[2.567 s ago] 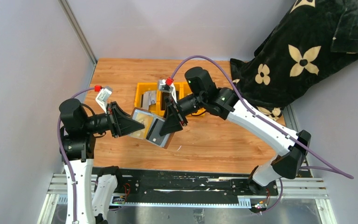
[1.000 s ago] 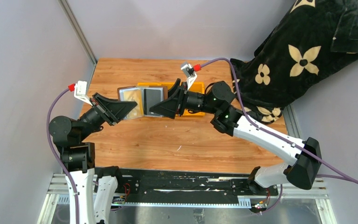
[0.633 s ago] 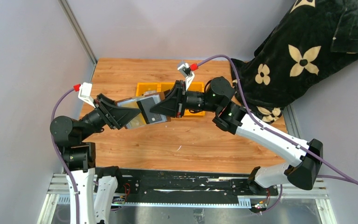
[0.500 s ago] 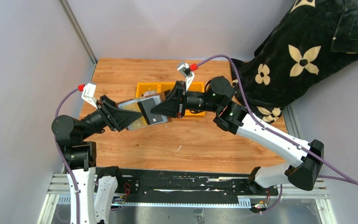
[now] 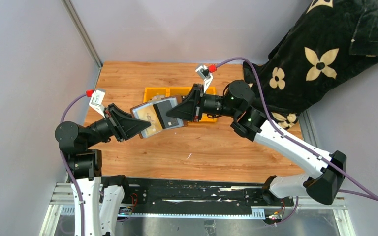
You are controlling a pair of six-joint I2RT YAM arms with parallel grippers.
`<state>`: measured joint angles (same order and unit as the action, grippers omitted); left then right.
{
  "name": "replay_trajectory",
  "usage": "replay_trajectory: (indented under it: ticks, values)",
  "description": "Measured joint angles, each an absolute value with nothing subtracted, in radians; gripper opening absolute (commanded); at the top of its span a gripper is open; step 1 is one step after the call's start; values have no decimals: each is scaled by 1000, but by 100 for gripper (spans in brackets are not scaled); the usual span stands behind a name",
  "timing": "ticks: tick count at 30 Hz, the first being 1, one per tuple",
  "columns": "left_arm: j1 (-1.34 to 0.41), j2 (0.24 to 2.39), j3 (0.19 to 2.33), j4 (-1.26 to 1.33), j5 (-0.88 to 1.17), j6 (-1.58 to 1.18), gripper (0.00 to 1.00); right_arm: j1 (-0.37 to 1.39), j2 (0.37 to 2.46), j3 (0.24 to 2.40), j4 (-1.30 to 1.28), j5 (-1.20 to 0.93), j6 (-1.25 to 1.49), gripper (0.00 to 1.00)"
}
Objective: Take the credit cards out of the card holder
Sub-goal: Remove the credit card from the card holder.
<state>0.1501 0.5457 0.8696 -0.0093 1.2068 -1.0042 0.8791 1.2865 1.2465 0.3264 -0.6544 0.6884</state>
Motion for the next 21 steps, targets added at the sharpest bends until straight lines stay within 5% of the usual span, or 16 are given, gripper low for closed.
replay_trajectory:
  ticks: [8,13,21]
  values:
    - [150,547,875,-32,1207,-995,4,857,1255,1184,394,-679,741,5]
    - [150,547,875,-27,1209,-1016,0,846,1256,1160,450,-701,791,32]
    - [150,553,873,53,1193,-1132,0,748,1263,1013,725,-734,993,58]
